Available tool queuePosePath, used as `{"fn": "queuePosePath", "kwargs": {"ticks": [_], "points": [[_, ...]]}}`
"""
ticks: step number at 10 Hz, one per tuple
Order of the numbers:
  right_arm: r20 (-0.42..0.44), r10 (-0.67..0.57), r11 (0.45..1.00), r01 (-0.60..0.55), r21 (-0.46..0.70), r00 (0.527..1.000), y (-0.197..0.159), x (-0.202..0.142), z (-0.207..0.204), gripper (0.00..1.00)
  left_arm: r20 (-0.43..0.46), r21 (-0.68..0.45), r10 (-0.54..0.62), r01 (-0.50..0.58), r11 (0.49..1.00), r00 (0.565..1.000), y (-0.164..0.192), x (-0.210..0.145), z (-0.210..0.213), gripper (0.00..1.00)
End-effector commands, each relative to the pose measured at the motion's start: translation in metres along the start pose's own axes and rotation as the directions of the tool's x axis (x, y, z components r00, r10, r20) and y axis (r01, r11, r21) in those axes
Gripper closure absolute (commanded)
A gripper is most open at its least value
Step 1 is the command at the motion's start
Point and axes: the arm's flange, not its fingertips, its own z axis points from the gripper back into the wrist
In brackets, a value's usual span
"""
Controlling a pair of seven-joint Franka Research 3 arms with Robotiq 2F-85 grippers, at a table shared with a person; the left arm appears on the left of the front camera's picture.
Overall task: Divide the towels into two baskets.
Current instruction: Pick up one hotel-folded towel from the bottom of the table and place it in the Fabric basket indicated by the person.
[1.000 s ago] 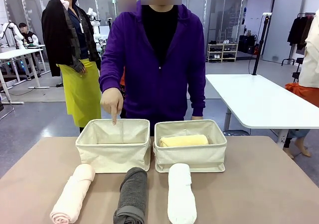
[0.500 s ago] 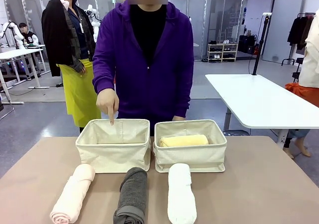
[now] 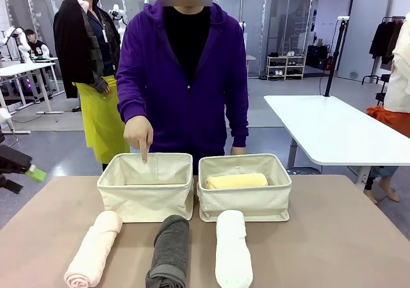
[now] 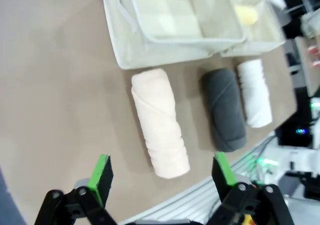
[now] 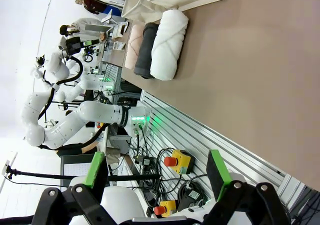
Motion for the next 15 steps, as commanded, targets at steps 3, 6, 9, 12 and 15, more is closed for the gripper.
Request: {"fn": "queuePosePath", "kwargs": {"ticks": [3, 6, 9, 12, 15], "points": [[0.009, 0.02, 1.0, -0.021, 0.006, 1.0, 0.002, 0.002, 0.0, 0.0, -0.138, 0.136, -0.064, 0.083, 0.987, 0.988, -0.02, -0.051, -0.063, 0.0], [0.009, 0.02, 1.0, -0.021, 0.006, 1.0, 0.002, 0.002, 0.0, 0.0, -0.191, 0.176, -0.061, 0.096, 0.98, 0.98, -0.032, -0.063, -0.099, 0.0], [0.009, 0.02, 1.0, -0.021, 0.006, 1.0, 0.002, 0.002, 0.0, 0.0, -0.261, 0.204, -0.064, 0.12, 0.972, 0.963, -0.036, -0.076, -0.135, 0.0], [0.009, 0.02, 1.0, -0.021, 0.006, 1.0, 0.002, 0.002, 0.0, 0.0, -0.296, 0.249, -0.064, 0.141, 0.958, 0.953, -0.035, -0.081, -0.159, 0.0], [0.009, 0.02, 1.0, -0.021, 0.006, 1.0, 0.002, 0.002, 0.0, 0.0, -0.295, 0.232, -0.031, 0.103, 0.967, 0.955, -0.035, -0.082, -0.184, 0.0]]}}
